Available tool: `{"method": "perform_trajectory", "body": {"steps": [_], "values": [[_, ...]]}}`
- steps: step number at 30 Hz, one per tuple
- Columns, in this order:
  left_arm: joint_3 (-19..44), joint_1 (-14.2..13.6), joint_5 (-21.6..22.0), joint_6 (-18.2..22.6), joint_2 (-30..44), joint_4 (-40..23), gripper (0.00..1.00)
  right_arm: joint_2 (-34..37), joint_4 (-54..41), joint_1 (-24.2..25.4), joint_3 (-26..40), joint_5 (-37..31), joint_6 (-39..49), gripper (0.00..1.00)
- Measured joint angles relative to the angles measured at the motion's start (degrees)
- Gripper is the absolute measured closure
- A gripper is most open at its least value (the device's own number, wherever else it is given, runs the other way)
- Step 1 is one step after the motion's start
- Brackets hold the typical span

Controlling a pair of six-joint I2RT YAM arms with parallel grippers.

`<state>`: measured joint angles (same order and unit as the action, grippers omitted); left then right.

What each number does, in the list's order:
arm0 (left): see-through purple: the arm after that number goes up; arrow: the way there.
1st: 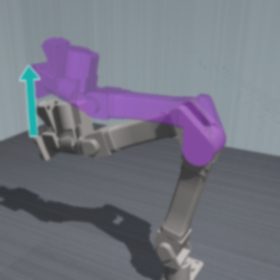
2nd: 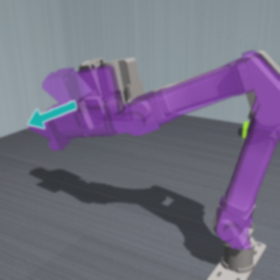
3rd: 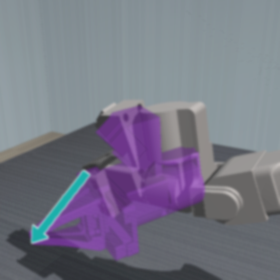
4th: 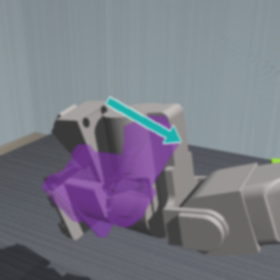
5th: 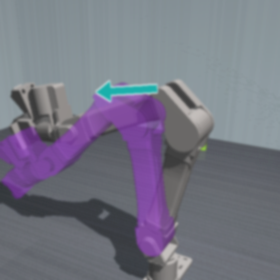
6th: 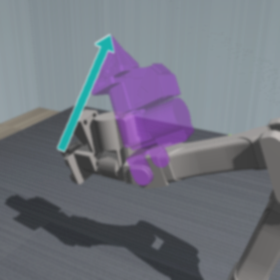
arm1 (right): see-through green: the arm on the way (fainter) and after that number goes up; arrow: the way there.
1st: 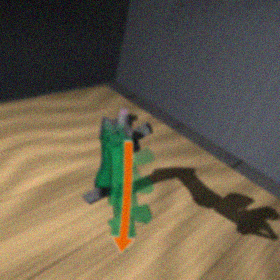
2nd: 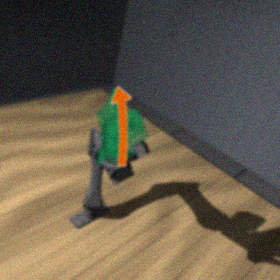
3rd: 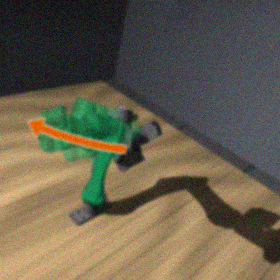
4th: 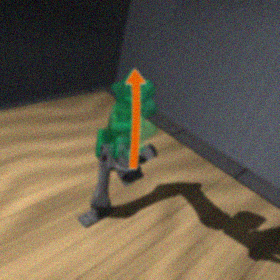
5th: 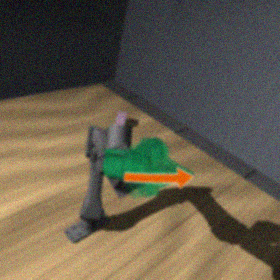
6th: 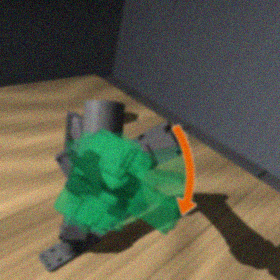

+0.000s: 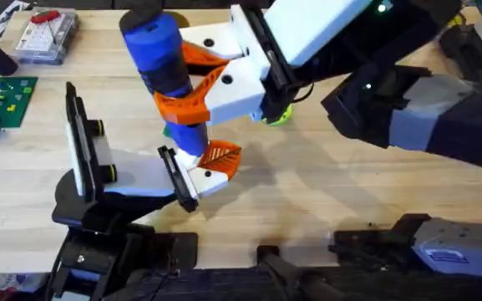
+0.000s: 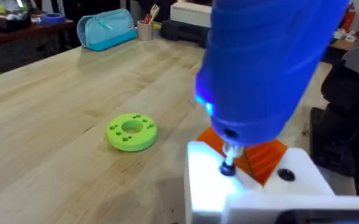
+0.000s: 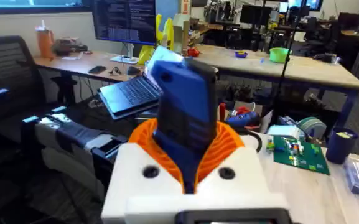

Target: Pick up the gripper from the table and insert it into the empty holder that is missing its gripper. Then pick up a screw, insert it into the mounting hole, and use the screwdriver to tighten it. Finally, clean up the table by picking up the vegetable and placing it into the bucket.

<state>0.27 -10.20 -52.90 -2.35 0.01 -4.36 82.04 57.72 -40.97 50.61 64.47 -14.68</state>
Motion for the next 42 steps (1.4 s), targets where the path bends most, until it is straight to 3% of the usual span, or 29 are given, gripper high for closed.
{"method": "perform_trajectory", "body": {"steps": [42], "values": [[0.02, 0.0, 0.0, 0.0, 0.0, -0.01, 0.984, 0.0, -1.16, -0.02, -0.01, -0.17, 0.17, 0.951]]}}
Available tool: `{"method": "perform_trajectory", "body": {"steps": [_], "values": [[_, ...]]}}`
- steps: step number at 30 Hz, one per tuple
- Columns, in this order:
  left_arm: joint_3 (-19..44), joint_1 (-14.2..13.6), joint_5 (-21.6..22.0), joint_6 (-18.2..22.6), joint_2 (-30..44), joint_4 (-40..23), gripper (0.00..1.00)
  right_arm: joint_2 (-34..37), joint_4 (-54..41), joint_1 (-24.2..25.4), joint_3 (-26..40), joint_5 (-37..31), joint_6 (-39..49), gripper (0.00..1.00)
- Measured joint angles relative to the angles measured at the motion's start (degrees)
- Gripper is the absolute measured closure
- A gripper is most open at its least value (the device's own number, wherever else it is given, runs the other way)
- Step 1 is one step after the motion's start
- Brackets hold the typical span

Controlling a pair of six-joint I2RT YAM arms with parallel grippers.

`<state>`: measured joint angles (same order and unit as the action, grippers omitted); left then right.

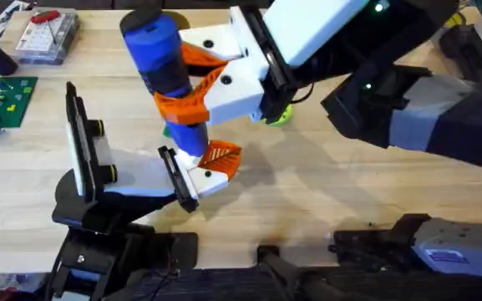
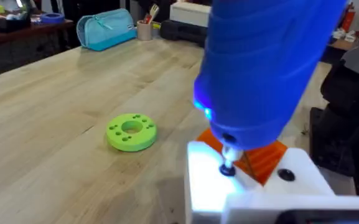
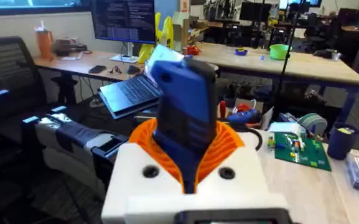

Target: Pick up the gripper from the table and insert it into the empty holder that is missing its gripper. Then pick up a screw, insert it into the mounting hole, and use the screwdriver to tighten it. Finally, clean up the table by picking up the vegetable and placing it into the bucket.

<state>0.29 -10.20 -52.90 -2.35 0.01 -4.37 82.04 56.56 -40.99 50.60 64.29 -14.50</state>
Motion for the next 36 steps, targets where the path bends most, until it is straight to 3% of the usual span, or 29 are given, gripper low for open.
{"method": "perform_trajectory", "body": {"steps": [28, 31, 36], "values": [[0.01, 0.0, 0.02, 0.0, 0.0, 0.0, 0.984, 0.0, -0.23, -0.35, 0.19, -1.2, -2.03, 0.952], [0.01, 0.0, 0.02, 0.0, 0.0, -0.01, 0.984, 0.11, -3.35, 1.01, 3.0, 0.81, -3.46, 0.95], [0.01, 0.0, 0.02, 0.01, 0.0, 0.01, 0.984, 0.1, -16.98, 5.32, 13.82, 4.25, -2.79, 0.952]]}}
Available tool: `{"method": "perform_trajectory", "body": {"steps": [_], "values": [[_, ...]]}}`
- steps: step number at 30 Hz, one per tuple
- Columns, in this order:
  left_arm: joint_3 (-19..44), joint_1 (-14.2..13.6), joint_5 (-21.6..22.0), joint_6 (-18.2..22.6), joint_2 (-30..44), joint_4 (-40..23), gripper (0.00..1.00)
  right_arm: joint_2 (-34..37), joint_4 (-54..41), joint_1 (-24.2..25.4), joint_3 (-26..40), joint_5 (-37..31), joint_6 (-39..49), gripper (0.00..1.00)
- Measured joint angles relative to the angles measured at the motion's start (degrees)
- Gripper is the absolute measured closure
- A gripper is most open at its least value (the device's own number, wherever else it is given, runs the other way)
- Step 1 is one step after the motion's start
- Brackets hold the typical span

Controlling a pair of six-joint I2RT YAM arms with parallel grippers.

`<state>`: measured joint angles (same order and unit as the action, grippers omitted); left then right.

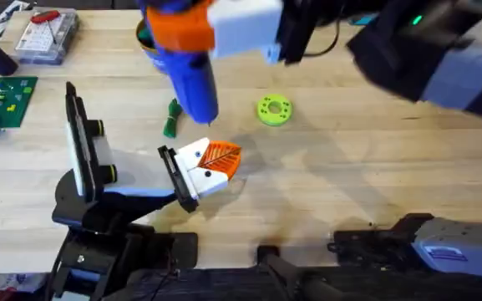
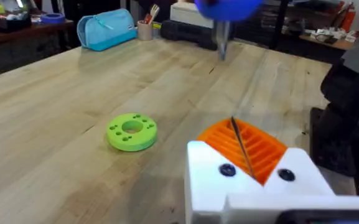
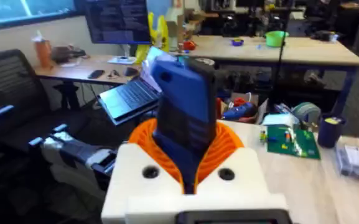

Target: Pick up the gripper from the table and insert it into the empty holder that is missing its gripper. Then pick up a screw, insert it into the mounting hole, and use the screwdriver to tighten it. Finally, clean up the table by picking up the vegetable and placing it into the bucket.

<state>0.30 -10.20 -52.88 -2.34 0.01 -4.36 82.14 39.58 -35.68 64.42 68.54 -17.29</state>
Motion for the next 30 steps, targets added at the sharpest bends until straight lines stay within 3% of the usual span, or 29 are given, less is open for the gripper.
{"method": "perform_trajectory", "body": {"steps": [7, 14, 20, 25, 30], "values": [[0.0, 0.0, 0.03, 0.02, 0.0, 0.04, 0.984, 0.01, -34.26, 5.5, 11.61, -0.14, 13.69, 0.951], [-0.01, 0.0, 0.94, 0.02, 0.0, 0.57, 0.984, 0.01, -57.39, 8.51, 16.1, -16.47, 33.09, 0.951], [0.0, 0.0, 2.86, -1.98, 0.0, 5.71, 0.984, 0.07, -77.45, 12.39, 19.91, -28.75, 47.38, 0.95], [1.38, 0.0, 7.47, -3.96, 0.17, -2.44, 0.984, 0.1, -91.03, 14.36, 23.26, -42.15, 57.74, 0.951], [10.38, 0.0, 15.35, -2.6, 1.81, -20.09, 0.984, 0.1, -97.33, 14.61, 23.74, -56.24, 64.38, 0.95]]}}
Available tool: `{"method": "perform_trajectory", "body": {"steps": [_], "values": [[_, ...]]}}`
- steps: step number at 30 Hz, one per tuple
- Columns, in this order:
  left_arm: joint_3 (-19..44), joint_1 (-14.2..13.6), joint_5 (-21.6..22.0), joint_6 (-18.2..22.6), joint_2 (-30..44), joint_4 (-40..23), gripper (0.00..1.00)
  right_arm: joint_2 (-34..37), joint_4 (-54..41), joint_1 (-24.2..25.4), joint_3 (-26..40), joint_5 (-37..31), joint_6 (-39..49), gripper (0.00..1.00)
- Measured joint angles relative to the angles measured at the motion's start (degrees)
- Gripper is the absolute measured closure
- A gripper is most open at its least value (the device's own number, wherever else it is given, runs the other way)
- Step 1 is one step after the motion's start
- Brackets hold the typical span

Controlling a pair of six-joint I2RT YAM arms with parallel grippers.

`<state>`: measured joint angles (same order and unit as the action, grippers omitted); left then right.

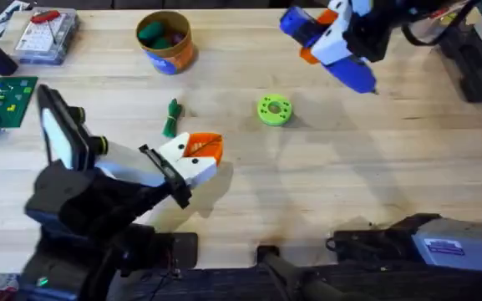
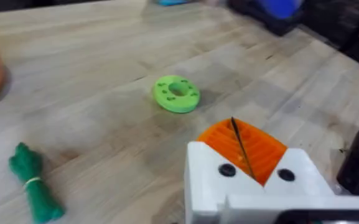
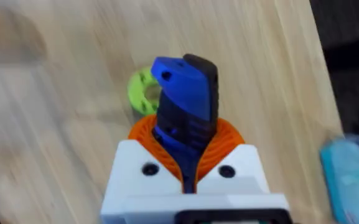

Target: Pick up the gripper from the table and insert it into the empty holder that is missing its gripper. Then pick up a screw, insert it into the mounting hole, and use the screwdriver to tighten it. Finally, clean up the table by picking up the vegetable and placing it into the bucket.

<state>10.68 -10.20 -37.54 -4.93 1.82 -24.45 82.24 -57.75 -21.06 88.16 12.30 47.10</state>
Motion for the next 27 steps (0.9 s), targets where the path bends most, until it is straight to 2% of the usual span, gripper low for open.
{"method": "perform_trajectory", "body": {"steps": [3, 9, 15, 19, 23, 27], "values": [[7.69, 0.0, 5.43, 2.37, 4.23, -7.92, 0.984, 0.0, -0.82, 0.12, 0.0, -6.79, 2.64, 0.95], [23.92, 0.0, 13.98, 5.29, 16.77, -17.86, 0.984, 0.65, -1.66, 0.67, 0.23, -16.77, 4.88, 0.952], [36.53, 0.0, 20.15, 6.16, 32.68, -28.81, 0.984, 6.59, -1.66, 3.81, 0.46, -19.97, 5.49, 0.951], [43.6, 0.0, 22.79, 6.31, 42.67, -34.35, 0.984, 12.07, -1.64, 5.85, 0.48, -20.69, 5.5, 0.952], [49.71, 0.0, 24.0, 6.35, 51.46, -34.82, 0.984, 16.17, -3.4, 6.08, 0.5, -21.12, 5.49, 0.95], [52.57, 0.0, 24.43, 6.48, 57.17, -33.4, 0.984, 18.25, -4.17, 5.36, 0.5, -20.95, 5.5, 0.951]]}}
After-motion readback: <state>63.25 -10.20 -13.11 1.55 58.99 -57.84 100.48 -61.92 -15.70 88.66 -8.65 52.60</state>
